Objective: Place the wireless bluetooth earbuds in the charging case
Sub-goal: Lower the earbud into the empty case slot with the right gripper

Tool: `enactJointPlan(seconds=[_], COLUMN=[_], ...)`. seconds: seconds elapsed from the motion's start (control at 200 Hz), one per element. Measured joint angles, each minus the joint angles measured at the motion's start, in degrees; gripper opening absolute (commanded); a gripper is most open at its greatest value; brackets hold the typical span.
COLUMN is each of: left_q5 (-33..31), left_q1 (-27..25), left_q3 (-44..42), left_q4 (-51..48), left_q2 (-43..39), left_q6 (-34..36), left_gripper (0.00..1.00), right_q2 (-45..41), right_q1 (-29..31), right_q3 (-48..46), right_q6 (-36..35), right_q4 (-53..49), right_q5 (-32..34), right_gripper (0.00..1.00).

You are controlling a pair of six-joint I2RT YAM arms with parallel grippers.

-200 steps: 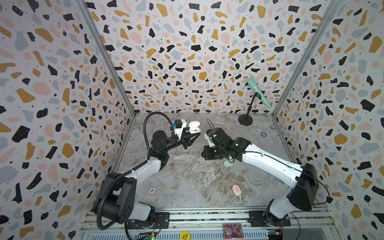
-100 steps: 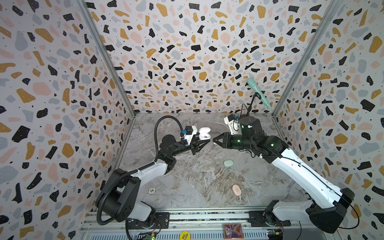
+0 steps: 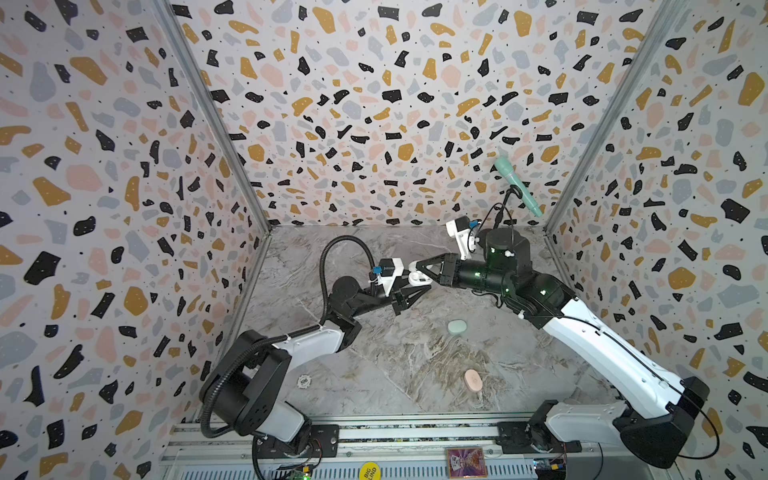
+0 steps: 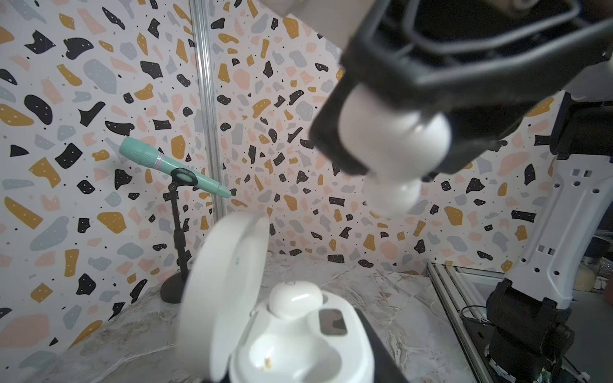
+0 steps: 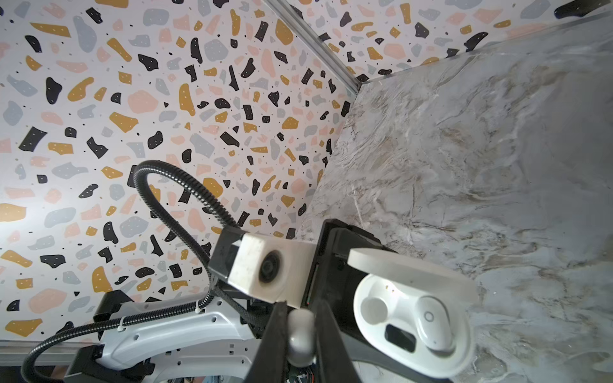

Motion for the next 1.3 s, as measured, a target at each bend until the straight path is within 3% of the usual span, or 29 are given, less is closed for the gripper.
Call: enactJointPlan(seconds=[1.297], left_q5=[-1.1], left_q1=[-0.9], left_q3=[0.0], left_q4=[1.7], left_q2=[-1.7], left_q6=[-1.0], left_gripper=[0.33], right_q2=[1.1], right_q1=[1.4], right_q3=[-4.9], right_q6=[2.3], right_q4=[6.9], right_q5=[1.0], right_gripper=[0.14])
